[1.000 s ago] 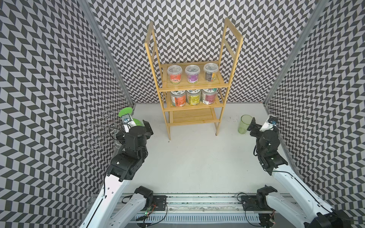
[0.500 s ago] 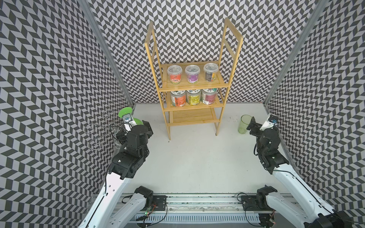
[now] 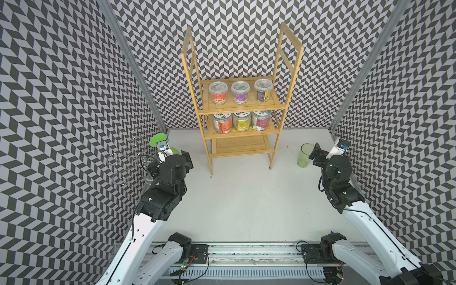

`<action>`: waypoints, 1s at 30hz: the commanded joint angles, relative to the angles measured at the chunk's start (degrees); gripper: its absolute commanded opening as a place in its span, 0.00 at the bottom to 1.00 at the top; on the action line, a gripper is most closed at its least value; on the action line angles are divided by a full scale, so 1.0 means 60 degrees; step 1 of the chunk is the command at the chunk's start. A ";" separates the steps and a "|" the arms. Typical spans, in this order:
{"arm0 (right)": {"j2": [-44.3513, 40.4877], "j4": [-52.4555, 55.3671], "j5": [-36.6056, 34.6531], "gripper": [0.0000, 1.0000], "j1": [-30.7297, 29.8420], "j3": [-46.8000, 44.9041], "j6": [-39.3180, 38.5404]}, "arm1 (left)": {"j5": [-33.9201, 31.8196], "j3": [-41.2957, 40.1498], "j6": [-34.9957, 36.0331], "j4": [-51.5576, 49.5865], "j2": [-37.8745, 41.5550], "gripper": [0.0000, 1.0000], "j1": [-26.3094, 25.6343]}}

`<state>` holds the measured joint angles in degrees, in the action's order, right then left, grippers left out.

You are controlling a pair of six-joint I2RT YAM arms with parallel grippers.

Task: Place the seed container on the shelf
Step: Reset both arms

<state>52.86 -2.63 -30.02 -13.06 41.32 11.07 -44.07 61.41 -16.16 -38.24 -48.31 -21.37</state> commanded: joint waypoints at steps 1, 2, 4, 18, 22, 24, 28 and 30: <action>-0.0108 0.0357 -0.0322 0.94 -0.0119 0.0276 0.0200 | 0.1437 -0.0464 -0.1012 -0.1909 -0.0575 1.00 -0.0011; -0.0141 0.0428 -0.0392 0.94 -0.0156 0.0291 0.0246 | 0.1455 -0.0433 -0.1012 -0.1961 -0.0570 1.00 -0.0001; -0.0206 0.0587 -0.0509 0.94 -0.0247 0.0305 0.0322 | 0.1224 -0.0403 -0.1396 -0.2086 -0.0548 1.00 -0.0013; -0.0228 0.0863 -0.1216 0.94 -0.0882 0.0364 0.0628 | 0.1741 -0.0310 0.0136 -0.0456 0.0514 1.00 -0.0108; -0.0089 0.0814 -0.1376 0.94 -0.1058 0.0379 0.0687 | 0.1892 -0.0125 0.0416 -0.0334 0.0296 0.99 -0.0225; -0.0023 0.0791 -0.1405 0.94 -0.1118 0.0422 0.0704 | 0.1879 -0.0079 0.0503 -0.0396 0.0089 1.00 -0.0230; 0.0110 0.0754 -0.1464 0.94 -0.1191 0.0536 0.0730 | 0.1184 0.0200 0.0612 -0.0723 -0.0361 1.00 -0.0242; 0.0172 0.0773 -0.1500 0.94 -0.1247 0.0562 0.0723 | 0.0918 0.0335 0.0791 -0.0625 -0.0336 0.99 -0.0234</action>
<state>53.52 3.46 -37.76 -19.90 42.94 14.70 -37.82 62.78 -11.53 -37.89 -49.74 -22.52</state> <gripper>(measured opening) 0.937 0.995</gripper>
